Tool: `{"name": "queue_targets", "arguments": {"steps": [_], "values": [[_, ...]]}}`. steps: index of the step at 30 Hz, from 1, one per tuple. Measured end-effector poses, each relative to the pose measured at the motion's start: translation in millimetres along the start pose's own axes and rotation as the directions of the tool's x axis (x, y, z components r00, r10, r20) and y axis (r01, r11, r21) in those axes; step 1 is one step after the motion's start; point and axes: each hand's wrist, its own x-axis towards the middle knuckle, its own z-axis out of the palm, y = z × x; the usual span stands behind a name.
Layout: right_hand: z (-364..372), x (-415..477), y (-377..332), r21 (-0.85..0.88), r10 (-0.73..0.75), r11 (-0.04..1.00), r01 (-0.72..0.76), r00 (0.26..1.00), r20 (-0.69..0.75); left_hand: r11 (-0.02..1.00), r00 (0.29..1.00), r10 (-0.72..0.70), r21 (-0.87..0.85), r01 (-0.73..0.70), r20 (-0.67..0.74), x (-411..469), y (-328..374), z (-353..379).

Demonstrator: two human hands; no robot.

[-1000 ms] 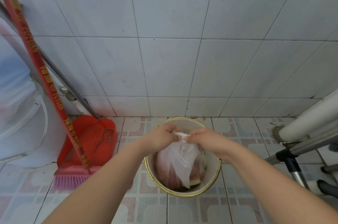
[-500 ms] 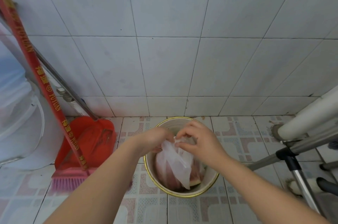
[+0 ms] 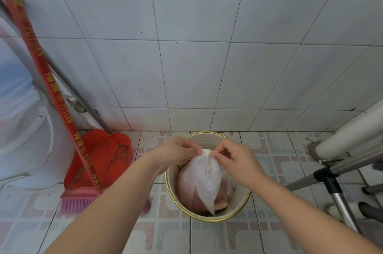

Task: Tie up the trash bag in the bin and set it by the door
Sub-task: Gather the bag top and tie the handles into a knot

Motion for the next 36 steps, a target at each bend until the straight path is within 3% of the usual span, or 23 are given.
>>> {"name": "queue_targets", "arguments": {"steps": [7, 10, 13, 15, 26, 30, 33, 35, 36], "values": [[1.5, 2.1, 2.1, 0.199, 0.159, 0.969, -0.145, 0.985, -0.059, 0.997, 0.981, 0.050, 0.065, -0.039, -0.186, -4.4, -5.3, 3.4], [0.6, 5.1, 0.6, 0.228, 0.199, 0.958, -0.176, 0.977, -0.082, 0.964, 0.954, 0.140, 0.257, -0.069, -0.267, -1.6, -3.2, 3.8], [-1.1, 6.7, -1.2, 0.205, 0.211, 0.962, -0.182, 0.969, -0.126, 0.847, 0.910, 0.263, 0.529, -0.059, -0.320, -0.9, -0.3, 7.3], [-3.2, 5.8, 1.3, 0.160, 0.218, 0.968, -0.192, 0.962, -0.165, 0.789, 0.876, 0.317, 0.614, -0.030, -0.364, -0.2, -4.8, 7.8], [-13.2, -5.4, 36.5, 0.067, 0.348, 0.938, -0.341, 0.923, -0.164, 0.693, 0.858, 0.236, 0.698, 0.181, -0.457, 2.2, -33.5, 2.1], [-18.0, -3.5, 41.0, 0.178, 0.397, 0.912, -0.370, 0.905, -0.153, 0.823, 0.891, 0.156, 0.555, 0.122, -0.427, 6.8, -36.9, -1.0], [-17.9, -0.2, 35.8, 0.407, 0.424, 0.834, -0.373, 0.905, -0.039, 0.994, 0.935, 0.003, 0.107, 0.038, -0.354, 6.6, -32.8, -1.6], [-15.8, 3.0, 31.9, 0.430, 0.406, 0.820, -0.378, 0.913, 0.029, 0.975, 0.957, -0.119, -0.213, 0.062, -0.263, 3.4, -28.0, 1.7], [-15.1, 4.7, 30.3, 0.424, 0.392, 0.822, -0.380, 0.918, 0.062, 0.955, 0.961, -0.136, -0.290, 0.063, -0.241, 2.6, -26.4, 3.3]]}}
